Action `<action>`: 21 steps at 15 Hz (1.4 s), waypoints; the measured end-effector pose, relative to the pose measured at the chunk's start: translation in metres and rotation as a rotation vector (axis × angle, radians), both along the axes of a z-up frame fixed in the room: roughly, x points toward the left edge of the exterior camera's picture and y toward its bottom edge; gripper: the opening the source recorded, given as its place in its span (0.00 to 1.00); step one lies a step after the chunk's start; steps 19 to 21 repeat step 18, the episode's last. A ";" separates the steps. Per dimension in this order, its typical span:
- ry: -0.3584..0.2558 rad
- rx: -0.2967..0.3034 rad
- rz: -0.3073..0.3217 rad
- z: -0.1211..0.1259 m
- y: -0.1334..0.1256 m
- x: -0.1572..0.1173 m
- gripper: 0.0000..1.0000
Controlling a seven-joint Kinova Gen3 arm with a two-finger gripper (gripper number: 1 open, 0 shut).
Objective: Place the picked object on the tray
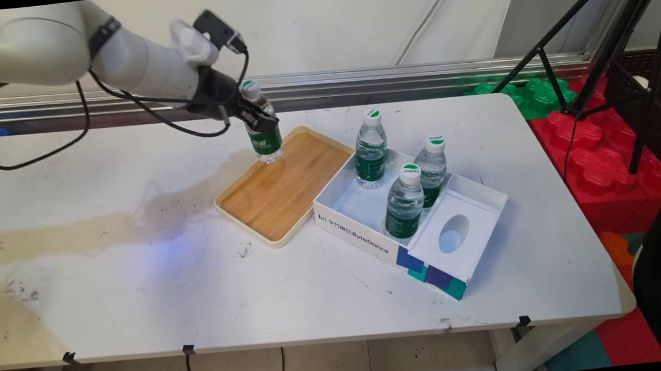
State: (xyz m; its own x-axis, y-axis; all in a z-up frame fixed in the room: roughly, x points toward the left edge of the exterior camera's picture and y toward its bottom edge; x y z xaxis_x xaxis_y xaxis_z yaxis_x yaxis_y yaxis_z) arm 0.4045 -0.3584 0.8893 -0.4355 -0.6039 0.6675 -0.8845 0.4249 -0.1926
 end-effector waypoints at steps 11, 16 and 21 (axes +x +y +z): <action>0.004 0.069 0.038 -0.047 -0.028 0.012 0.00; 0.006 0.084 0.040 -0.056 -0.033 0.012 1.00; 0.004 0.083 0.040 -0.057 -0.034 0.013 1.00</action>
